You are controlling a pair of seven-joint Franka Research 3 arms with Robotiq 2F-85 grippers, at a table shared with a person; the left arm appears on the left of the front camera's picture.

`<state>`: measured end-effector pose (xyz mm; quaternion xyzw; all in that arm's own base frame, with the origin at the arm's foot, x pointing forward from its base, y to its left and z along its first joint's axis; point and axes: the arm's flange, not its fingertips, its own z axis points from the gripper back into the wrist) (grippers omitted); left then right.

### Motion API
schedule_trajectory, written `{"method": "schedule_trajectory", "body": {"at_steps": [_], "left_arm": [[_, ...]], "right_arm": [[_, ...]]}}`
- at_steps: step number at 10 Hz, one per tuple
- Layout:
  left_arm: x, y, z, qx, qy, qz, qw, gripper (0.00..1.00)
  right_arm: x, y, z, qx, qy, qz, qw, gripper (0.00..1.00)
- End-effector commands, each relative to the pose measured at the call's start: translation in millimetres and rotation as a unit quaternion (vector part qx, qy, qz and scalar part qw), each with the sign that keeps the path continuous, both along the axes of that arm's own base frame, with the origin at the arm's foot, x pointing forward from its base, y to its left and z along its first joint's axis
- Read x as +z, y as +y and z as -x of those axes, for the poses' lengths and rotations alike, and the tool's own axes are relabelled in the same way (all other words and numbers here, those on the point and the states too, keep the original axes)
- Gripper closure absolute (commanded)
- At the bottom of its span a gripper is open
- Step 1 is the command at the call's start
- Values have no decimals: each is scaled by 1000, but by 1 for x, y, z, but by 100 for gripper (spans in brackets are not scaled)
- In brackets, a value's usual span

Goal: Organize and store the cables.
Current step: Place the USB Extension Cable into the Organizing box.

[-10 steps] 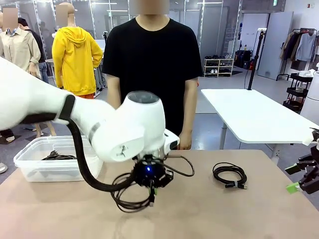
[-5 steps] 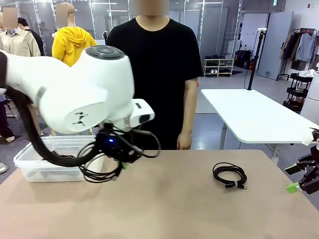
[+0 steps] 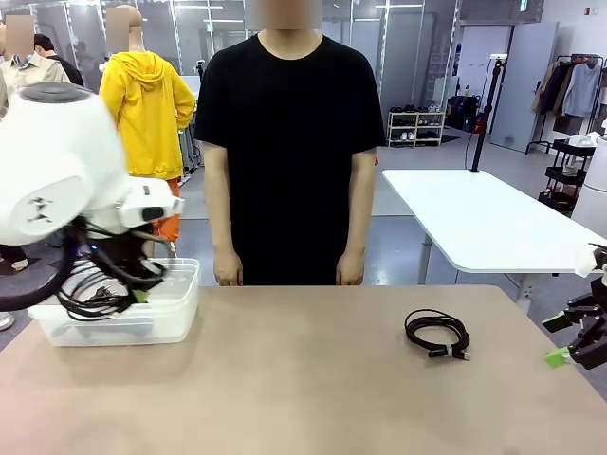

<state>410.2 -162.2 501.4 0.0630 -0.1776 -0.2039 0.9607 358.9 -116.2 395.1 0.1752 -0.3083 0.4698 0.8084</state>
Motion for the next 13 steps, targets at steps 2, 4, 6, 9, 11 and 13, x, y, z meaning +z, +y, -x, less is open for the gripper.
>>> {"method": "schedule_trajectory", "body": {"at_steps": [2,4,6,9,11,13], "left_arm": [[2,41,-14,-46,7,20,999,100],[2,53,-10,-72,15,29,997,100],[2,49,-16,-36,9,9,999,100],[1,49,-15,-47,12,12,999,87],[1,64,-58,3,66,40,997,87],[-8,73,-103,27,102,52,993,87]], "right_arm": [[1,0,-2,-1,-2,-9,1000,0],[1,0,-2,-1,-2,-9,1000,0],[1,0,-2,-1,-2,-9,1000,0],[1,0,-2,-1,-2,-9,1000,0],[1,0,-2,-1,-2,-9,1000,0],[1,0,-2,-1,-2,-9,1000,0]]}}
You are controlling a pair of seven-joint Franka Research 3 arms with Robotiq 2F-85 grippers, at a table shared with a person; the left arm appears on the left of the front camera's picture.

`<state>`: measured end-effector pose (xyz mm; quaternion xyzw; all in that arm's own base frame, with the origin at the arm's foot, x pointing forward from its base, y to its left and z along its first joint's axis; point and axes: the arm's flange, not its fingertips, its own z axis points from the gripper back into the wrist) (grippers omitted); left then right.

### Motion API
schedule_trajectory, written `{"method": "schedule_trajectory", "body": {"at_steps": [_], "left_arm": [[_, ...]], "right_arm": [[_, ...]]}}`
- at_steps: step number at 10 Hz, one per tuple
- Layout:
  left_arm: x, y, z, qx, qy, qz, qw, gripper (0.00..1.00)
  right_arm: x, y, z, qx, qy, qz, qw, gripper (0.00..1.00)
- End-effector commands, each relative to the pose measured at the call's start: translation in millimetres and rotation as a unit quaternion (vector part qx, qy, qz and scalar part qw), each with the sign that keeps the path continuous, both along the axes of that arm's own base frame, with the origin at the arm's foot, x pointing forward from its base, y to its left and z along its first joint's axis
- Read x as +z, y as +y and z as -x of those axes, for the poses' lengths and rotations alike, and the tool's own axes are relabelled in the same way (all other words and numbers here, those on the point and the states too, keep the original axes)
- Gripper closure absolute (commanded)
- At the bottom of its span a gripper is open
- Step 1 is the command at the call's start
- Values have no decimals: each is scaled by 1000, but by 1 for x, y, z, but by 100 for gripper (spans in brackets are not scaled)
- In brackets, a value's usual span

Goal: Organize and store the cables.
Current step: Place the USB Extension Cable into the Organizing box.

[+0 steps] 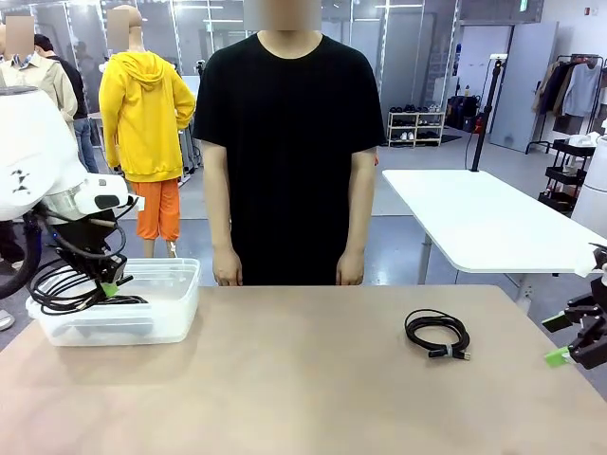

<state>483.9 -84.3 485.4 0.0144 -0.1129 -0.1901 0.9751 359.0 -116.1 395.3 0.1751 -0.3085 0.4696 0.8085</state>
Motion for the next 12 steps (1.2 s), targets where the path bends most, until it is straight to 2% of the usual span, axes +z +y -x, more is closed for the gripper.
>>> {"method": "schedule_trajectory", "body": {"at_steps": [1,4,7,8,12], "left_arm": [[1,-2,-50,38,31,5,999,87],[-25,9,-121,96,65,5,993,87],[-52,14,-159,138,95,-6,986,87],[-55,12,-160,137,101,-4,985,80],[-63,6,-155,155,107,2,982,0]], "right_arm": [[1,0,-2,-1,-1,-9,1000,0],[1,0,-2,-1,-1,-9,1000,0],[1,0,-2,-1,-1,-9,1000,0],[1,0,-2,-1,-1,-9,1000,0],[1,0,-2,-1,-1,-9,1000,0]]}}
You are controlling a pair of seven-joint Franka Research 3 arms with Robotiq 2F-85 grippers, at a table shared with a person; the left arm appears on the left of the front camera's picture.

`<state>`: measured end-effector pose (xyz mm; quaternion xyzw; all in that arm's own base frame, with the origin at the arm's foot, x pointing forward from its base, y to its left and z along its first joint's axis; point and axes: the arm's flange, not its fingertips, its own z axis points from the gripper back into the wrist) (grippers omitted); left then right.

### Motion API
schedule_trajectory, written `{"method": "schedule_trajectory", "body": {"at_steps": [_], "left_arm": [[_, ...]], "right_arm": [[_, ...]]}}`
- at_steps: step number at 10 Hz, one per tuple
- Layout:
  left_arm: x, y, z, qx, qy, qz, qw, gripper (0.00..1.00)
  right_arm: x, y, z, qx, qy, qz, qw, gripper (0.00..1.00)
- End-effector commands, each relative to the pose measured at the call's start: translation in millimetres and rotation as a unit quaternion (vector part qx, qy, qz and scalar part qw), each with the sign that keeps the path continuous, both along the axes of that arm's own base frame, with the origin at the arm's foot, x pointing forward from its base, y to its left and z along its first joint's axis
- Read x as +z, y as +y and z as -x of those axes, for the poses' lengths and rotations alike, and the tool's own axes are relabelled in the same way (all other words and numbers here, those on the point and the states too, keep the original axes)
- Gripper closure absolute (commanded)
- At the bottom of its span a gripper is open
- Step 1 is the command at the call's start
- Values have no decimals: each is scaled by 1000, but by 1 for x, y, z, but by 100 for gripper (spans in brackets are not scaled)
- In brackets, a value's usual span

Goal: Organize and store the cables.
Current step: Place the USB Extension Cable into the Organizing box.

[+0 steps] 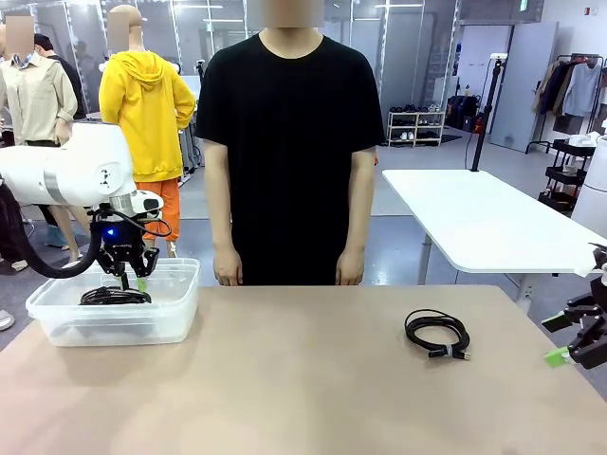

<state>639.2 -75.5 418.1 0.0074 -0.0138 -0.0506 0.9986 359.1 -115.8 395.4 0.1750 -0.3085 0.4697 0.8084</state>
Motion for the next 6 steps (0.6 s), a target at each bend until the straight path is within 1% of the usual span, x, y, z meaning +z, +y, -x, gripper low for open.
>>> {"method": "schedule_trajectory", "body": {"at_steps": [1,2,3,4,5,6], "left_arm": [[5,-4,4,16,7,-6,1000,0],[6,-5,7,22,5,-8,1000,0],[7,-7,11,29,1,-10,1000,15],[9,-8,15,34,-2,-8,999,6],[10,-8,21,22,7,-11,1000,13],[6,-5,3,20,-4,1,1000,13]], "right_arm": [[1,-1,-2,-1,-1,-9,1000,0],[1,-1,-2,-1,-1,-9,1000,0],[1,-1,-2,-1,-1,-9,1000,0],[1,-1,-2,-1,-1,-9,1000,0],[1,-1,-2,-1,-1,-9,1000,0],[1,-1,-2,-1,-1,-9,1000,0]]}}
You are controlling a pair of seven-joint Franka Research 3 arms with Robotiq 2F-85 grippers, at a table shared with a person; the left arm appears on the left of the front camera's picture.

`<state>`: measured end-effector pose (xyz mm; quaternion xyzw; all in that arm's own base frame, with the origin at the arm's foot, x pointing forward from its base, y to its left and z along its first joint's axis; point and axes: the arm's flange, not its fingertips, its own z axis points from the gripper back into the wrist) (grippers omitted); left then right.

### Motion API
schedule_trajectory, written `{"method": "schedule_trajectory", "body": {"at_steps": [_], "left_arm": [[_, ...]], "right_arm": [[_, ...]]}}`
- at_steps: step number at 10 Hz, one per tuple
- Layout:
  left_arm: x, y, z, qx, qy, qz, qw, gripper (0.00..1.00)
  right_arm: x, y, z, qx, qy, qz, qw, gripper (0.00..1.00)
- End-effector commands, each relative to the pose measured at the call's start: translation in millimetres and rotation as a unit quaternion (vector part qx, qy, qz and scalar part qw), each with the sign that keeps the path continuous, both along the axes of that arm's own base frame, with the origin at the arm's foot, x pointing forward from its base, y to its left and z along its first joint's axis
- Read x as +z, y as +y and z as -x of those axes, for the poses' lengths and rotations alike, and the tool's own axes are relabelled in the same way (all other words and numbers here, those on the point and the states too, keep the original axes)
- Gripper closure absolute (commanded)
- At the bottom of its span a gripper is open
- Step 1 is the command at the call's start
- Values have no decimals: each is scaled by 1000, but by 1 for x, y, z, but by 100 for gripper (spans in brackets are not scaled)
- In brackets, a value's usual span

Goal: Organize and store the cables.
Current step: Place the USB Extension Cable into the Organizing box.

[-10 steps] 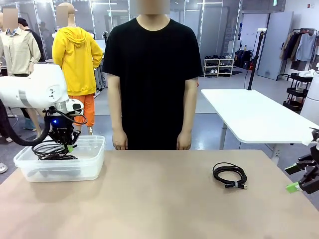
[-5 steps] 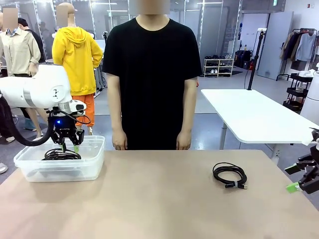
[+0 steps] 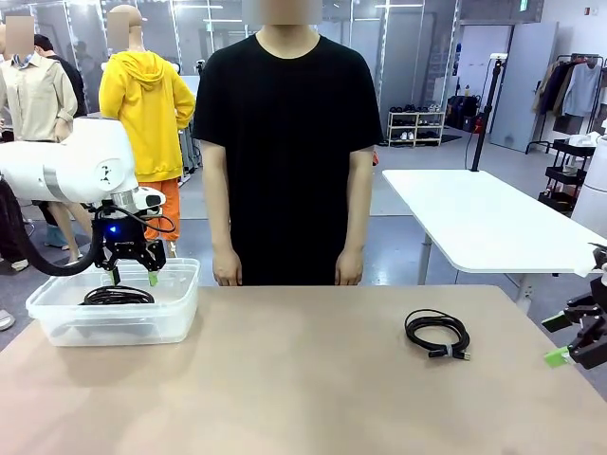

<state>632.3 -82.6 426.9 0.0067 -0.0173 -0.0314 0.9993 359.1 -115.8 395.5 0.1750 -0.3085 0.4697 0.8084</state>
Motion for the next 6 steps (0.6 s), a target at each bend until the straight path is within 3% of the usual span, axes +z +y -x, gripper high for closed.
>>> {"method": "schedule_trajectory", "body": {"at_steps": [1,6], "left_arm": [[-3,2,-4,0,0,0,1000,13],[-3,2,-4,0,0,0,1000,13]], "right_arm": [[1,-1,-2,-1,-1,-9,1000,0],[1,-1,-2,-1,-1,-9,1000,0]]}}
